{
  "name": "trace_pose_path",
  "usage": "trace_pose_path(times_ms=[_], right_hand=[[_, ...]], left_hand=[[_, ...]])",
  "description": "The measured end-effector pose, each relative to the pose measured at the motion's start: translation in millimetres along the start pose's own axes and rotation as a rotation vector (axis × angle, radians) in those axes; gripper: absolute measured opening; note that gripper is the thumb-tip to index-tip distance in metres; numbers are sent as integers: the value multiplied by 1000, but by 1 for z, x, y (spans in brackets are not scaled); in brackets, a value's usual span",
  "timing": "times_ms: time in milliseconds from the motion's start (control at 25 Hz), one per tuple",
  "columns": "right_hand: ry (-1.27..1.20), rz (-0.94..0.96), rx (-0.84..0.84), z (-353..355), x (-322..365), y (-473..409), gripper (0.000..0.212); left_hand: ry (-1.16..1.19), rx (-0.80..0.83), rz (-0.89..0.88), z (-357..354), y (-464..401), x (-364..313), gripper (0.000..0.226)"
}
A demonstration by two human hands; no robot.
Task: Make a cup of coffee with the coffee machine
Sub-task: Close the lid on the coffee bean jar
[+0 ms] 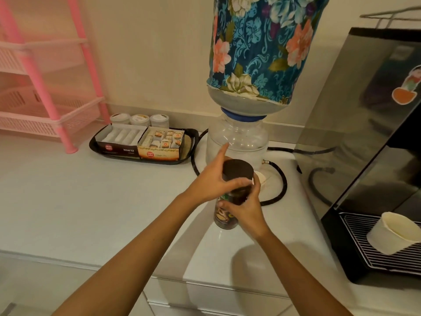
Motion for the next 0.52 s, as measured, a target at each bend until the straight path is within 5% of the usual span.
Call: trace_pose_path(times_ms=[280,520], right_hand=[[91,-37,-270,2,-5,-3,77],[200,-24,-271,-7,10,-7,68]], left_hand=[[-160,174,-60,15,-13,10,117],[-31,-15,1,73,-13,28,70]])
Point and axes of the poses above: each hand's wrist, its own y-axis away from the middle knuckle, its own z-axis out of the back of the hand, x = y × z, the point moved 8 cm from there along -y, towards the middle knuckle, and after that the axes turned 1 degree about -y, right-handed, at the moved point
